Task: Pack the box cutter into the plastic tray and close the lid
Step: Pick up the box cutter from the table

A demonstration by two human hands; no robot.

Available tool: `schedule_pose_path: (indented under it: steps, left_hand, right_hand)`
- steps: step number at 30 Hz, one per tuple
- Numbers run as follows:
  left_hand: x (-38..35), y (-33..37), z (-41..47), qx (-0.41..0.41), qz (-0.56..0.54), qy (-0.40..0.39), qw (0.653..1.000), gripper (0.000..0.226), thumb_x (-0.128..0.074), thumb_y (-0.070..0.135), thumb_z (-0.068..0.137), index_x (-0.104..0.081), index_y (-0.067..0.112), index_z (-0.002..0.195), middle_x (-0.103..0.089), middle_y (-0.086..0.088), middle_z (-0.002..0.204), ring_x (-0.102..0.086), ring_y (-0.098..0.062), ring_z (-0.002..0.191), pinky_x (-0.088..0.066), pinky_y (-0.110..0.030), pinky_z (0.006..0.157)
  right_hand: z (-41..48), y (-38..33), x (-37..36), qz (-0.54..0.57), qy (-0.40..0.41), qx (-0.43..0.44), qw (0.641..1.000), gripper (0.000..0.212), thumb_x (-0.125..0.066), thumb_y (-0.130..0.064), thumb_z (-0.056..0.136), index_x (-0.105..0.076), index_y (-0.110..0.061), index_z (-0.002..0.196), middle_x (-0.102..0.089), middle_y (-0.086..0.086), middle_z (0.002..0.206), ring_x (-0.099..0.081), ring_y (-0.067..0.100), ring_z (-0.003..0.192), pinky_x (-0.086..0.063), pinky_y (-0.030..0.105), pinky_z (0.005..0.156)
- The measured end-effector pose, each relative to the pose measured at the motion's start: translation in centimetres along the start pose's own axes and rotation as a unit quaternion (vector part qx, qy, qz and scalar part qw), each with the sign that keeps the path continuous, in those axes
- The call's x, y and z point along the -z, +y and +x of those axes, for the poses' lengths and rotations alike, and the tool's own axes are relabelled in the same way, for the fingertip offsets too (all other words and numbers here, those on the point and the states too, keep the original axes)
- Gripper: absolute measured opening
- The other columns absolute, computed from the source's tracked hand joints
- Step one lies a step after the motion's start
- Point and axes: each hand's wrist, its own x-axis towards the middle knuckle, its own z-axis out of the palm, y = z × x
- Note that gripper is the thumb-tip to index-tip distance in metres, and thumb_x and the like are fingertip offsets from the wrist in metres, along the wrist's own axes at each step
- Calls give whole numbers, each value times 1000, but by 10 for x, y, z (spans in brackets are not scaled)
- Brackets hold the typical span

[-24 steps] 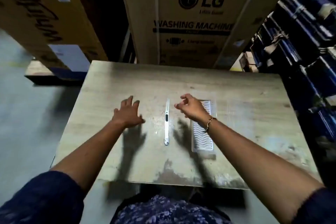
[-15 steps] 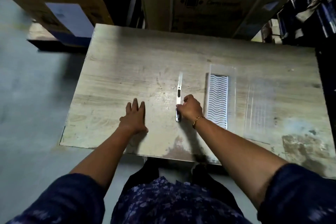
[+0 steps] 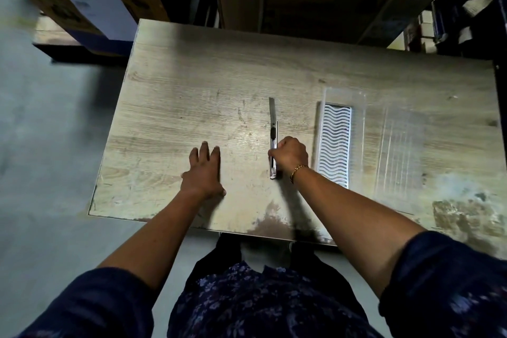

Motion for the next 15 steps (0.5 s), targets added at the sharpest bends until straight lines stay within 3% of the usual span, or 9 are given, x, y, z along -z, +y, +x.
schedule_pose_path:
  steps: [3,5,7,9,10,12,15]
  left_hand:
    - [0,-1,1,-1,-1,2,1000,128,-90,33,62,-4,24,157,12,-4,167,11,-34,152,-45,-67,100]
    - [0,-1,0,-3,-2,4,1000,128,-90,33,61,-4,24,157,11,-4,167,11,-34,152,-45,-67,100]
    - [-1,-1,0,-4,-4,7,1000,129,-90,33,61,-5,24,157,11,-4,167,11,-34,152,-45,-66,101]
    - [-1,-1,0,-4,-4,8,1000,129,-90,34,61,-4,24,157,11,-4,167,11,-34,153,-45,-65,101]
    - [0,-1,0,-4,-2,8,1000,129,-90,34,61,-4,24,157,11,-4,167,10,-34,153,-45,-65,101]
    - [0,-1,-1,-4,0,8,1000,129,-90,34,60,-4,24,157,11,-4,167,10,-34,153,-45,-64,101]
    - [0,-1,-1,-1,-3,9,1000,128,-89,32,60,-5,24,157,10,-4,167,9,-33,153,-45,-64,102]
  right_hand:
    - [0,5,2,81,-24,-10,996,19,-75,-17,67,-57,-18,69,-70,5,78,-67,27,70,-53,34,61]
    - [-2,9,5,174,-68,-13,982,23,-78,-13,73,-55,-15,72,-71,20,80,-61,27,55,-53,33,51]
    - [-5,10,12,252,-114,-9,961,21,-73,-7,81,-53,-13,78,-69,29,89,-64,31,64,-53,34,54]
    - [-10,7,21,304,-145,-1,942,16,-68,-4,86,-55,-13,85,-72,20,91,-69,34,81,-54,36,63]
    - [-13,5,26,322,-160,-1,933,13,-64,-5,89,-55,-14,90,-74,14,91,-70,32,83,-52,34,60]
    - [-21,2,36,348,-179,-3,920,10,-55,-6,96,-51,-15,98,-74,7,87,-71,25,74,-47,28,51]
    - [-32,-3,53,388,-186,2,903,12,-44,-4,99,-46,-13,106,-67,7,81,-60,18,61,-46,30,51]
